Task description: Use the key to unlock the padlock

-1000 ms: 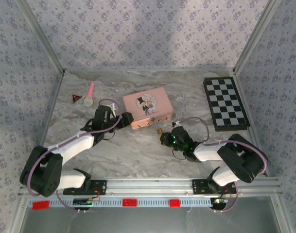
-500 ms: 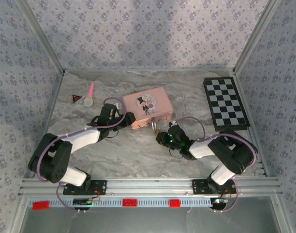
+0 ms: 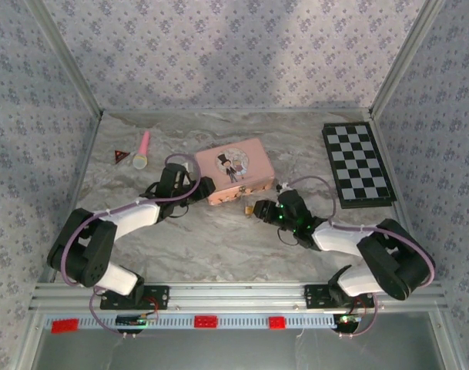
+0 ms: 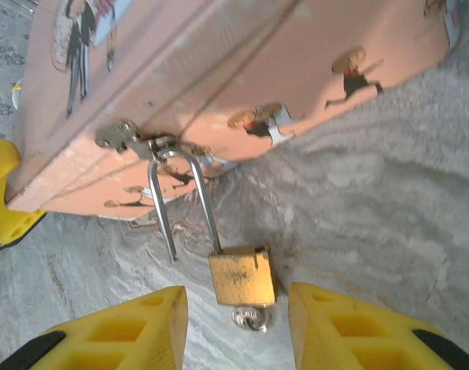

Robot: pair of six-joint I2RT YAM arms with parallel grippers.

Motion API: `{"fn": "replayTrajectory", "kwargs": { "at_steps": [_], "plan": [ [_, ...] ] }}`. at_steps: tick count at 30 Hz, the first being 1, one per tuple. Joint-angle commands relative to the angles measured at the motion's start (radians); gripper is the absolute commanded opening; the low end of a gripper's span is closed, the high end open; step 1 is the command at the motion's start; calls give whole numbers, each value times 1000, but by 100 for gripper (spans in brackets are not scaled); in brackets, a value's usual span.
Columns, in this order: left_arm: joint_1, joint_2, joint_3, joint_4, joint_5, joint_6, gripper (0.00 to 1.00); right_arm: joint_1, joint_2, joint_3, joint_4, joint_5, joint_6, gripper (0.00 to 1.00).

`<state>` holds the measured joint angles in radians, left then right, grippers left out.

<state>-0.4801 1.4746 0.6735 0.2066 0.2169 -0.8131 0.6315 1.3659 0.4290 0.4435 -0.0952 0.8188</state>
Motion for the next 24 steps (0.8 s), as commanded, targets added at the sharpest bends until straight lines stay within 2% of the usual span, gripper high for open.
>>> {"fn": "replayTrajectory", "kwargs": {
  "at_steps": [1,5,9,24],
  "plan": [
    [-5,7,33,8,2,-11,66,-34,21,65,-66,-70,-99,39],
    [-5,14,42,-4,-3,-7,66,-53,91,120,-41,-125,-136,37],
    [-4,24,51,-6,9,-6,66,-74,167,159,-2,-205,-148,29],
    [0,73,72,-3,37,-4,66,-81,320,213,67,-291,-149,26]
  ]
}}
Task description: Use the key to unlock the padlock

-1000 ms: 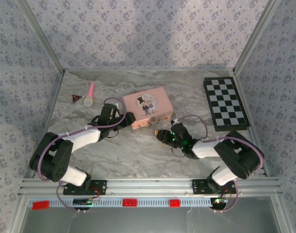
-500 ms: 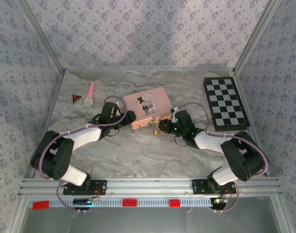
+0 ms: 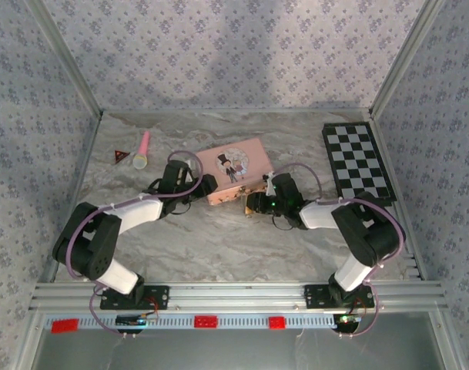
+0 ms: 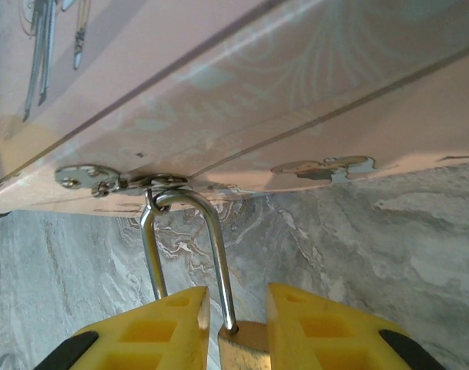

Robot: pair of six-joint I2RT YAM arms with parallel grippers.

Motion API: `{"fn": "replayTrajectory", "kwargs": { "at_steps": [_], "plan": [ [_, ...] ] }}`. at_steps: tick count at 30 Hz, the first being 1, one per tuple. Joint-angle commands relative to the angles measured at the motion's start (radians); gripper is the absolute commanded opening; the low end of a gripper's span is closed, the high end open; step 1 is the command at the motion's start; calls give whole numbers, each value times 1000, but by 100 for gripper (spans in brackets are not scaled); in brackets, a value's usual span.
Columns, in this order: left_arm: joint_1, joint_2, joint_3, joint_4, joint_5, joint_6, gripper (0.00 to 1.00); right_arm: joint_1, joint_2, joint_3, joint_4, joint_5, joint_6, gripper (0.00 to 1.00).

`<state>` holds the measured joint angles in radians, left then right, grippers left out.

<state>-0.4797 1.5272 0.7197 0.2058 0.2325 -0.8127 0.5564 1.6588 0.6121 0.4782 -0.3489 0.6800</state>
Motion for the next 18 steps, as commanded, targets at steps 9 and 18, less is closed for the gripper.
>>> {"fn": "replayTrajectory", "kwargs": {
  "at_steps": [9,18],
  "plan": [
    [0,39,28,3,29,-9,66,-8,85,66,46,-56,-10,25],
    [-1,45,19,17,33,-22,66,-3,99,60,80,-49,20,13]
  ]
}}
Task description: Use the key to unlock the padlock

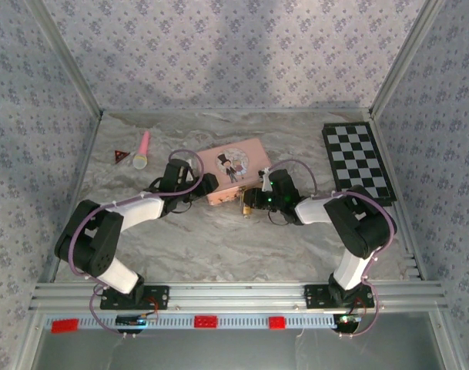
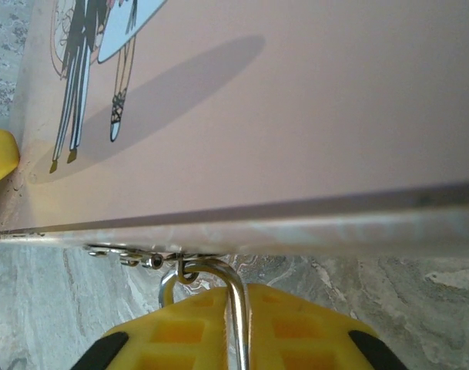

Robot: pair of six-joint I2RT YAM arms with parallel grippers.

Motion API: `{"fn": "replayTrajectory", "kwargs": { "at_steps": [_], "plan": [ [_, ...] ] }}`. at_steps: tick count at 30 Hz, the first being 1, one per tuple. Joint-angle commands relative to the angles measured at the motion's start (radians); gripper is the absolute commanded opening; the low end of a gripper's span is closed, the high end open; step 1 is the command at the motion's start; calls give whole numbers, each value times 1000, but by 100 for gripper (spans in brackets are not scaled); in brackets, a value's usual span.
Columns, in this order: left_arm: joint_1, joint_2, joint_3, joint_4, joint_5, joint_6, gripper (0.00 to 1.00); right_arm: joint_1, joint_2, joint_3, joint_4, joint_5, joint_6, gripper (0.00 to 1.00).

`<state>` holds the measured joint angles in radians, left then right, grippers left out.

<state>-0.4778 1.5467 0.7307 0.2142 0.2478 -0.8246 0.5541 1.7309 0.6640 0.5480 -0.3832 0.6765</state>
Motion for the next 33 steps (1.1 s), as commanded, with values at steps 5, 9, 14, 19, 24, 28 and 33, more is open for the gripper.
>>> {"fn": "replayTrajectory", "kwargs": {
  "at_steps": [5,9,14,19,24,28,33],
  "plan": [
    [-4,45,11,13,19,-19,66,5,23,-19,59,21,78,7],
    [-4,66,19,14,28,-26,66,11,20,-51,121,73,199,2],
    [-20,81,27,22,37,-35,65,29,-8,-89,178,164,286,0],
    [-34,75,23,10,21,-48,65,35,-43,-122,198,253,322,0],
    [-56,72,19,5,5,-56,65,37,-37,-128,249,273,347,0],
    [-71,72,16,8,-7,-74,65,45,-34,-134,291,309,388,0],
    [-87,64,7,4,-30,-85,65,62,-56,-154,339,371,407,0]
  ]
}}
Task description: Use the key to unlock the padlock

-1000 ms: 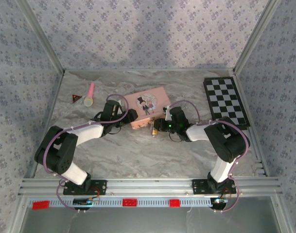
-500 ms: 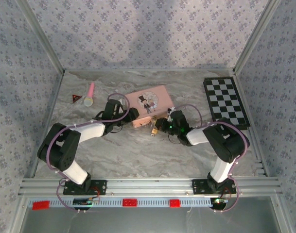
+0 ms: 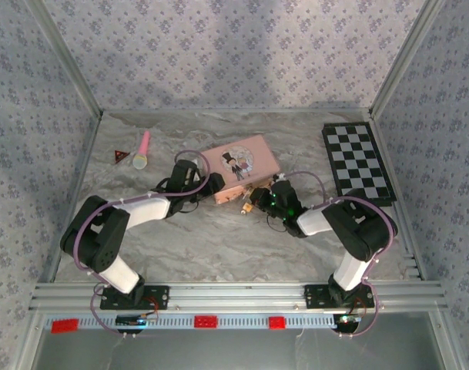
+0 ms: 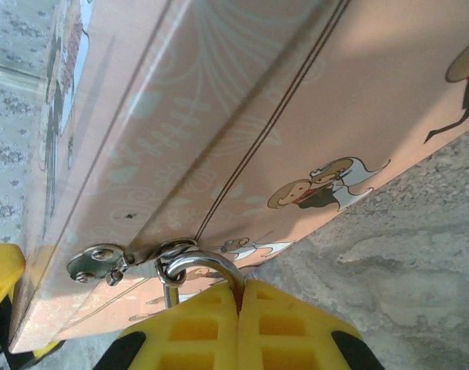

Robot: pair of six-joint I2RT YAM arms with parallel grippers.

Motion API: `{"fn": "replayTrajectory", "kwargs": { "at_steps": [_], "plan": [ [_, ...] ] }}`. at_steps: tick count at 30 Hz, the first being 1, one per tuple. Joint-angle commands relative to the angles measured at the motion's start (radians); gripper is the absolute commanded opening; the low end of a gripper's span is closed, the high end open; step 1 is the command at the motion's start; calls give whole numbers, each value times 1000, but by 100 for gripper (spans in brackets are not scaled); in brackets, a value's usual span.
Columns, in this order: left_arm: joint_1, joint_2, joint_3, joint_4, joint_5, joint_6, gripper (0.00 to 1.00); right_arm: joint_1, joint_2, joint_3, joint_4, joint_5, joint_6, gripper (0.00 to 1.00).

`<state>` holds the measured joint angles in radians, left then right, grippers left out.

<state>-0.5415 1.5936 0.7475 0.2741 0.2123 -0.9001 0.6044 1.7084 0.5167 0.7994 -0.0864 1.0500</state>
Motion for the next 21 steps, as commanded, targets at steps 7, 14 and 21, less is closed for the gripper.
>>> {"fn": "replayTrajectory", "kwargs": {
  "at_steps": [7,14,21],
  "plan": [
    [-28,10,-36,-35,-5,-37,65,26,-67,-43,113,173,117,0],
    [-36,12,-20,-42,11,-34,65,42,-55,-59,178,247,182,0],
    [-42,-7,-20,-59,4,-34,66,41,-27,-66,238,283,229,0]
  ]
}}
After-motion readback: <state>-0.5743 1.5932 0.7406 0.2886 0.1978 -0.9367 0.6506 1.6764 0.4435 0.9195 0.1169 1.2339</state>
